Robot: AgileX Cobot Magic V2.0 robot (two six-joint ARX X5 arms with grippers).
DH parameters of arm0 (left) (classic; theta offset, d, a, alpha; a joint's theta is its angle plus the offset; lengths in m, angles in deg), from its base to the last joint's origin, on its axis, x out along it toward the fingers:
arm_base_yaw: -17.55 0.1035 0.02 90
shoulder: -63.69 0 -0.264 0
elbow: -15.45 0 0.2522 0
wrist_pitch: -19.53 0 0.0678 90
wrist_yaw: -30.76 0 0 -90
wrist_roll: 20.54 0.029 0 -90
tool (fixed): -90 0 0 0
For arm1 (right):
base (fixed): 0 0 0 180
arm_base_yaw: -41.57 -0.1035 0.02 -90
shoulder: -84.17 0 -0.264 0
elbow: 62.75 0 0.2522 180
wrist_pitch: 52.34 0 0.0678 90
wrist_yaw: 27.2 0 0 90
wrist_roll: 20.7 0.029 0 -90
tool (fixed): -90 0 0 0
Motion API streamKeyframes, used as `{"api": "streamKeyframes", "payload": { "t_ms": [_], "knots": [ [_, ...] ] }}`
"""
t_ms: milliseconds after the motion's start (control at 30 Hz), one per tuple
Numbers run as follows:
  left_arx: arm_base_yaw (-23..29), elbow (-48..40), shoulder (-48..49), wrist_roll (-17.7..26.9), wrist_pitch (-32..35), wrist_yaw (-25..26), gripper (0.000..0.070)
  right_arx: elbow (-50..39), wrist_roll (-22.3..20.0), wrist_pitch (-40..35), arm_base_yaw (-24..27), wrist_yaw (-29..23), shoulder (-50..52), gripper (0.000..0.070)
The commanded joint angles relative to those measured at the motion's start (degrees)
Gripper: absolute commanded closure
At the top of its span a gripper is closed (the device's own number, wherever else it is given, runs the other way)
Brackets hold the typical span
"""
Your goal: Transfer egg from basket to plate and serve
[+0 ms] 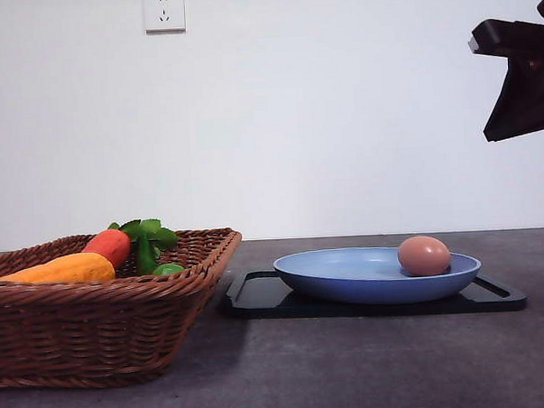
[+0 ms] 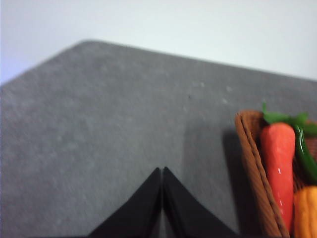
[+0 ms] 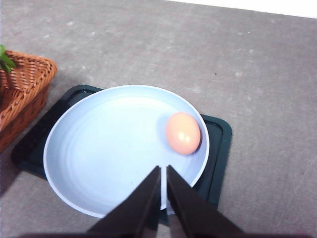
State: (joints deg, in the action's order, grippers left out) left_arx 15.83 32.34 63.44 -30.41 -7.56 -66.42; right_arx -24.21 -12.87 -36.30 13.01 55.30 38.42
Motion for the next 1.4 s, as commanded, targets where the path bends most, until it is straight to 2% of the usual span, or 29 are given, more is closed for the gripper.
{"api": "streamKeyframes", "payload": {
  "t_ms": [0, 267, 1000, 1067, 1133, 1233, 1367],
  "knots": [
    [0.05, -0.28, 0.09, -0.26, -0.69, 0.89, 0.0700, 0.37, 0.70, -0.61, -0.46, -0.07, -0.20, 0.0700],
    [-0.01, -1.40, 0.09, -1.77, -1.64, 5.84, 0.0700, 0.37, 0.70, -0.61, -0.46, -0.07, -0.20, 0.0700],
    [-0.01, -1.38, 0.09, -1.75, -1.71, 5.82, 0.0700, 0.32, 0.70, -0.21, -0.50, -0.07, 0.39, 0.0700],
    [-0.01, -1.38, 0.09, -1.75, -1.72, 5.82, 0.0700, 0.28, -0.31, 0.77, -0.40, -0.80, 3.25, 0.0700],
    [-0.01, -1.38, 0.09, -1.75, -1.71, 5.81, 0.0700, 0.25, -4.44, 0.74, 0.21, -3.89, 6.65, 0.0700],
    [-0.01, -1.38, 0.09, -1.75, -1.71, 5.82, 0.0700, -0.73, -7.80, -0.23, 1.75, -6.04, 12.83, 0.0700],
    [-0.01, -1.38, 0.09, -1.75, -1.70, 5.82, 0.0700, -5.63, -8.76, -6.19, 5.54, -5.87, 21.56, 0.0700]
  ]
}}
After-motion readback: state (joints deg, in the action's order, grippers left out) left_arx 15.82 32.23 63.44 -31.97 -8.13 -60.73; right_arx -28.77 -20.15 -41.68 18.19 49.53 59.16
